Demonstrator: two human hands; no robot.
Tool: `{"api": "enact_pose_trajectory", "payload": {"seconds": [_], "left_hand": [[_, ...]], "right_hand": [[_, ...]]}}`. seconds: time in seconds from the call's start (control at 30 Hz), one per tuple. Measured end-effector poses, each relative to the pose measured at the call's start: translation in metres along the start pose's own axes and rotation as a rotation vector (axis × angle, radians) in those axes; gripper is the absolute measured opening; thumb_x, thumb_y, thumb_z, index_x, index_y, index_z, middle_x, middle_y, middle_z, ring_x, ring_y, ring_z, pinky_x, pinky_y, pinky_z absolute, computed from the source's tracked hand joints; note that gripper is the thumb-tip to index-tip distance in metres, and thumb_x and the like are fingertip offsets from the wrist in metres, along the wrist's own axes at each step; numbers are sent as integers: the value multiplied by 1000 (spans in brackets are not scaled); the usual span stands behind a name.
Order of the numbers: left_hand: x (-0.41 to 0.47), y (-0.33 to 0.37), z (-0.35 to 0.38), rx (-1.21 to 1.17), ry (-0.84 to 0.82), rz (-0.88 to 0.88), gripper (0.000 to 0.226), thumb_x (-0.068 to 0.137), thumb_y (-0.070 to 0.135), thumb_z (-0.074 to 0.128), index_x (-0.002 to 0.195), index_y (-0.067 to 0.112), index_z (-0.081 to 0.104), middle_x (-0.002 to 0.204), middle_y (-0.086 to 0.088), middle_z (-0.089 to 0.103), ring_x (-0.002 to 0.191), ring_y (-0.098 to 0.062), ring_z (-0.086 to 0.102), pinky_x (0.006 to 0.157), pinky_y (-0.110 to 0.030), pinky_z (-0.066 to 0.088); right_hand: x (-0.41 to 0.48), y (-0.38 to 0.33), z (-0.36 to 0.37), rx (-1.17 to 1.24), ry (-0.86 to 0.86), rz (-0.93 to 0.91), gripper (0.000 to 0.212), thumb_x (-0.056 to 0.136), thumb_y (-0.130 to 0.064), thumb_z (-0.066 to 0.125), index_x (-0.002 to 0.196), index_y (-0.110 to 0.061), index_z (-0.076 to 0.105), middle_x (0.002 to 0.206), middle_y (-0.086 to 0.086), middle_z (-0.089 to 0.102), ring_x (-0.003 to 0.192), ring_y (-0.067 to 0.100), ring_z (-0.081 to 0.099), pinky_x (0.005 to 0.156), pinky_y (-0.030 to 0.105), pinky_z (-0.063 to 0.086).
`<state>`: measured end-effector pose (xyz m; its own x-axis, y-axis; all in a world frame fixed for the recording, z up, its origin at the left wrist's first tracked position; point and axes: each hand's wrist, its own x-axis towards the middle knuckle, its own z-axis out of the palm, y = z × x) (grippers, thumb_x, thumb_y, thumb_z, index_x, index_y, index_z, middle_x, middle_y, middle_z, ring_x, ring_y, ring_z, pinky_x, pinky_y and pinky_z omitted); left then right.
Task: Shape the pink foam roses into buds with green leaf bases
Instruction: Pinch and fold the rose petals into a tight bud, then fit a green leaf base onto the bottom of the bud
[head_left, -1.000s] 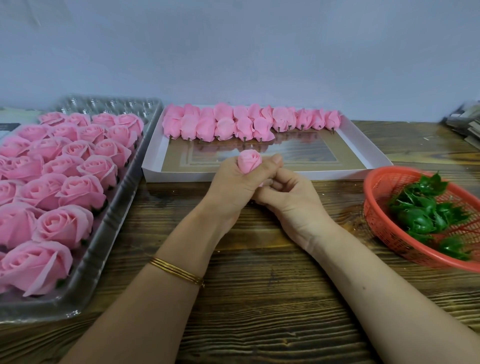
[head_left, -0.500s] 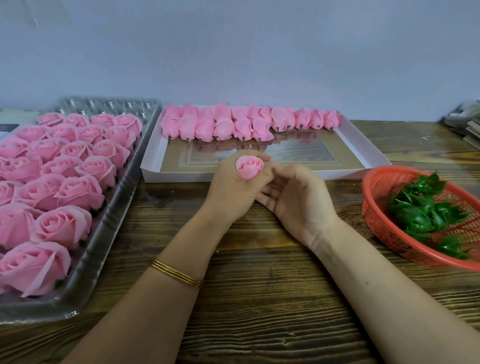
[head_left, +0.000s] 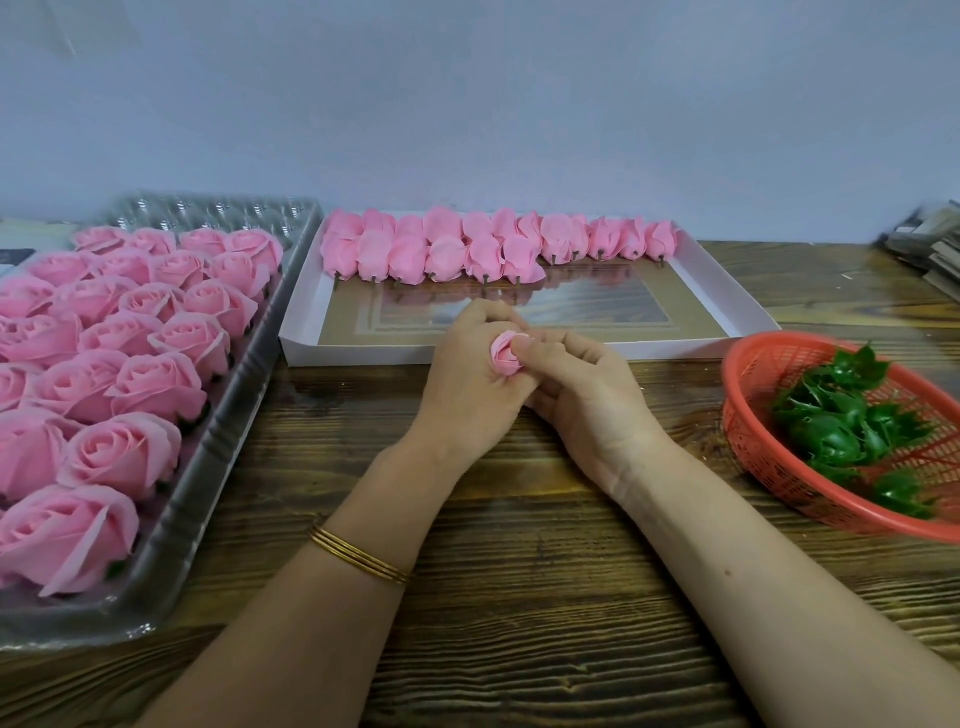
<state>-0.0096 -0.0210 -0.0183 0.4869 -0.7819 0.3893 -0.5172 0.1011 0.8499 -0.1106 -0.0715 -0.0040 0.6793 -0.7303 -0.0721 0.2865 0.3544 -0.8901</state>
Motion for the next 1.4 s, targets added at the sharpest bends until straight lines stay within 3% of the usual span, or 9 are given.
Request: {"api": "enact_pose_trajectory", "payload": {"seconds": [0.3,0.43,0.6,0.7,0.83,0.9,1.03,1.17,1.4], "left_hand": [[1,-3,3,-20,3,18,13,86,7,71,74,2,69,91,11,54,74,11,52,68,-4,39],[2,-3,3,-33,49,-8,28,85,7,72,67,25,59,87,8,56,73,10,54,64,-5,40],[4,-7,2,-74,40,-127,29,90,26,68,70,6,63,69,-12,67,66,-26,64,65,-40,54],[2,-5,0,-90,30,-128,35,91,29,67,63,8,62,53,2,62,49,-7,57,55,-26,50],[2,-4,0,-116,24,-94,45,92,29,66,72,-10,57,71,-27,61,64,-39,56,66,-48,50],[2,-4,0,-118,24,-87,47,92,28,66,73,-13,55,73,-33,59,66,-44,54,67,-54,50],[2,-3,0,-93,35,-82,48,92,31,66,71,-12,56,72,-31,60,68,-43,56,67,-52,49],[2,-3,1,-85,49,-89,48,91,32,67,72,-12,57,72,-30,61,68,-43,56,67,-51,49],[1,-4,1,-89,55,-100,50,91,32,68,74,-14,56,74,-32,60,68,-44,55,68,-51,49]], "right_hand": [[-2,-5,2,-134,93,27,19,81,-8,72,94,2,63,88,19,70,80,18,70,76,27,58],[-4,-9,4,-290,156,-12,22,82,-15,74,92,3,67,96,27,71,87,27,68,85,42,56],[-3,-27,3,-442,275,-219,15,89,-19,65,76,-12,66,67,-3,66,63,6,62,63,23,52],[-4,-50,-5,-598,343,-379,16,87,-6,66,78,-18,64,68,-3,61,59,5,56,63,22,50],[-10,-86,-30,-790,463,-520,18,80,-6,68,79,-24,65,75,-1,64,69,10,58,72,28,50],[-13,-102,-51,-885,546,-533,10,72,-18,66,76,-28,65,75,-6,66,67,9,59,70,28,50],[-14,-125,-108,-1137,747,-368,18,63,-32,61,70,-49,65,73,-15,66,75,6,64,80,35,54],[-7,-135,-171,-1338,825,-147,13,63,-25,67,69,-34,60,79,-5,64,89,28,67,84,54,56],[-8,-129,-179,-1510,904,95,26,66,-7,74,61,-28,59,75,6,64,80,35,63,78,54,56]]}}
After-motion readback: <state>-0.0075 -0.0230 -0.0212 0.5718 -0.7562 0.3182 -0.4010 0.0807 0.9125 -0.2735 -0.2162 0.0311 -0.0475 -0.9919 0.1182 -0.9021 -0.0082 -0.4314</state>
